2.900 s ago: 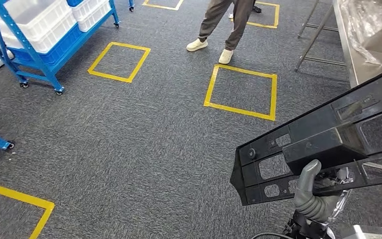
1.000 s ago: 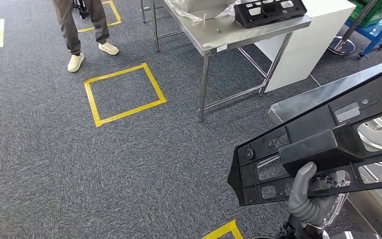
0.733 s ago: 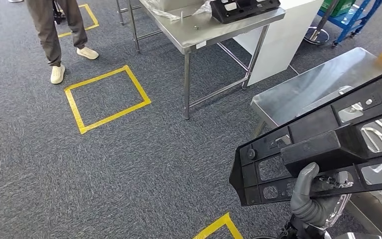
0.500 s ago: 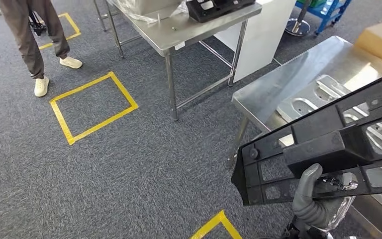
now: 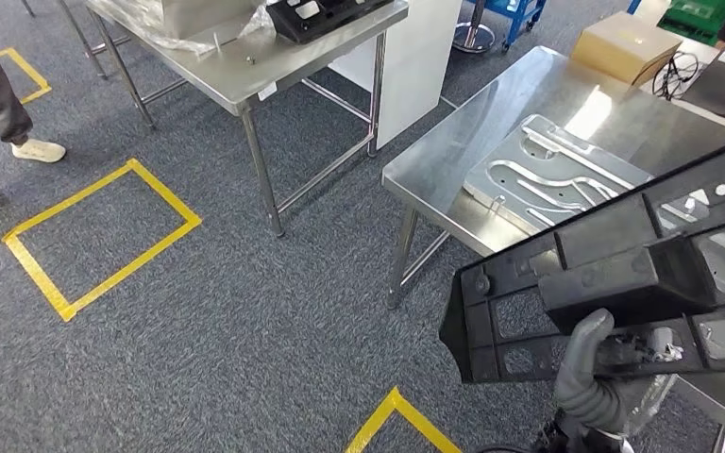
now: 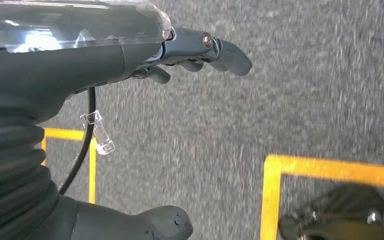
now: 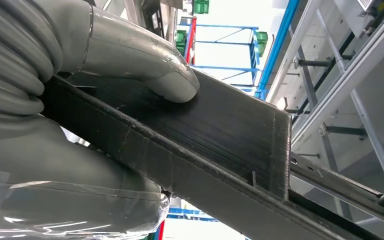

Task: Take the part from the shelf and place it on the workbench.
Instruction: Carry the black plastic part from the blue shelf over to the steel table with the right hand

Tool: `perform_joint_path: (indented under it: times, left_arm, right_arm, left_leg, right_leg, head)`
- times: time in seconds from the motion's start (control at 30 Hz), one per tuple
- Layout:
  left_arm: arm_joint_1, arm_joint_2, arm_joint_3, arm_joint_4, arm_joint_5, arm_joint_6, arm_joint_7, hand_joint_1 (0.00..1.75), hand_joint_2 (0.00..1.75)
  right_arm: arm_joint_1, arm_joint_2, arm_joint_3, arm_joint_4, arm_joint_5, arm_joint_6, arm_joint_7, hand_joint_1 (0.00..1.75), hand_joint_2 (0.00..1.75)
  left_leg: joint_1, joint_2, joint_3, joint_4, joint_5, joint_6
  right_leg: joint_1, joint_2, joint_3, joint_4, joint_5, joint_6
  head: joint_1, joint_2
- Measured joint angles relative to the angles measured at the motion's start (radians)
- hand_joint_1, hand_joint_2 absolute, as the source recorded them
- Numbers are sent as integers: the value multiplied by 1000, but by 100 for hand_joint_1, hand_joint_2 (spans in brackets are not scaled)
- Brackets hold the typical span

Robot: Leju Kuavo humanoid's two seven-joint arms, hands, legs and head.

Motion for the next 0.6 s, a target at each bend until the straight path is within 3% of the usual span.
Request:
perform_joint_path:
  times: [0.03,0.1,0.13,0.17,0.23,0.3,0.33,0.4,0.43,0.5,0.57,0.6]
  left_arm:
    - [1,0,0,0,0,0,0,0,175]
    - [6,1,0,0,0,0,0,0,175]
    - [7,1,0,0,0,0,0,0,175]
    - [7,2,0,0,0,0,0,0,175]
    - [5,1,0,0,0,0,0,0,175]
    - [4,1,0,0,0,1,0,0,175]
    - [3,1,0,0,0,1,0,0,175]
    - [1,1,0,0,0,2,0,0,175]
    - [0,1,0,0,1,2,0,0,175]
    - [-3,1,0,0,4,2,0,0,175]
    - [-2,2,0,0,7,2,0,0,175]
    - [0,2,0,0,9,1,1,0,175]
  right_arm:
    - [0,0,0,-1,0,0,0,175,175]
    - [-1,-1,0,-3,0,0,0,175,175]
    - [0,-1,0,-3,0,0,0,175,175]
    - [0,-1,0,-3,0,0,0,175,175]
    - [0,-1,0,-3,0,0,0,175,175]
    - [-1,-2,0,-4,2,-1,-1,175,175]
    - [-2,-2,0,-5,2,-1,-1,175,175]
    - [-2,-2,1,-8,3,-3,-2,175,175]
    - [-2,-2,1,-9,4,-4,-2,175,175]
    - [-6,-2,1,-11,5,-8,0,175,175]
    - [-13,-4,1,-12,5,-11,6,175,175]
    - [-16,-4,1,-12,5,-12,10,175,175]
  left_leg:
    - [-1,14,-1,-1,1,4]
    - [-4,43,-3,-2,0,8]
    - [-5,57,-3,-1,-1,9]
    - [-6,71,-2,-1,-2,8]
    - [-6,95,3,-1,-6,4]
    - [-11,115,9,-1,-12,-5]
    - [-13,125,12,-1,-14,-9]
    - [-16,148,19,-4,-18,-19]
    - [-15,148,22,-3,-22,-25]
    - [-13,104,13,33,-51,-34]
    - [-10,46,-36,143,-111,-39]
    - [-9,35,-67,207,-136,-40]
  right_leg:
    - [1,-35,-25,53,-31,3]
    - [-2,-70,-85,175,-85,9]
    - [-4,-76,-100,207,-91,10]
    - [-5,-80,-97,204,-78,11]
    - [-3,-102,-35,95,-18,4]
    - [9,-147,28,-23,19,-9]
    - [15,-160,42,-51,23,-16]
    - [19,-144,41,-61,23,-25]
    - [15,-132,43,-66,25,-29]
    - [6,-108,50,-78,33,-39]
    - [2,-86,53,-82,36,-46]
    - [3,-72,53,-81,36,-47]
  head:
    - [4,0]
    - [7,0]
    - [7,0]
    - [7,0]
    - [7,0]
    - [7,0]
    - [6,0]
    - [6,0]
    - [5,0]
    - [3,0]
    - [-1,0]
    - [-2,0]
